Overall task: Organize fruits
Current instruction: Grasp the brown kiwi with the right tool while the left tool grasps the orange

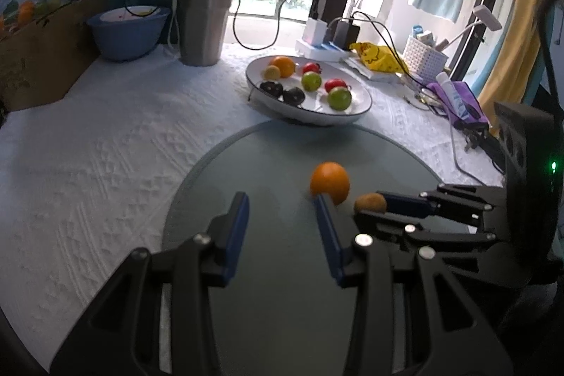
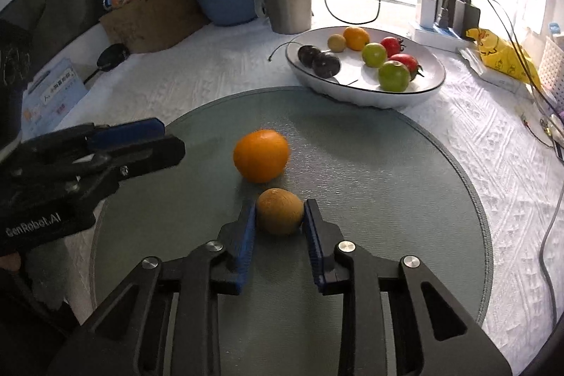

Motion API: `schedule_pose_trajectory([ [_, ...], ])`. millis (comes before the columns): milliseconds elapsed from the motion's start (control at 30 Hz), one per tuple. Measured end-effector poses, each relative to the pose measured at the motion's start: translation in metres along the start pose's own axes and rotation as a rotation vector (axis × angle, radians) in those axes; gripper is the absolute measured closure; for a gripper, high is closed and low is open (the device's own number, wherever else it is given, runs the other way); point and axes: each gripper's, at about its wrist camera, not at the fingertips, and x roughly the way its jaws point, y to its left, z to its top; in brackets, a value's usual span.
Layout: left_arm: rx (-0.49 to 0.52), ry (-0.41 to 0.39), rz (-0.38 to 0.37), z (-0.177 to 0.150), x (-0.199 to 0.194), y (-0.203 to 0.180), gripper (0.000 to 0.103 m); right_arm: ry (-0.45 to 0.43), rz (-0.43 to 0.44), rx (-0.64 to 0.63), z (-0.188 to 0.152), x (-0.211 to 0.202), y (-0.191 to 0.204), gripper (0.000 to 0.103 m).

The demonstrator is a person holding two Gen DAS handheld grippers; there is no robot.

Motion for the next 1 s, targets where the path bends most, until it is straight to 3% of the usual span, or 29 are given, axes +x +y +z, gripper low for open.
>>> schedule_pose_trajectory([
  [533,0.078,0.068,-0.029,0.013,0.035,-0.044,0.062,-0.058,-0.009,0.089,-0.004,-0.018,-0.052,0.074],
  [800,0.096,0.094,0.076,0.021,0.053,-0.048,0.062,-0.08,-0.011,0.117,0.0,-0.024,-0.072,0.074],
  [900,0.064,0.134,0.077,0.019,0.063,-0.04,0.062,-0.087,-0.008,0.118,0.004,-0.025,-0.076,0.074],
  [1000,0.07,0.122,0.068,0.018,0.062,-0.041,0.063,-0.091,-0.006,0.117,0.007,-0.026,-0.078,0.074],
])
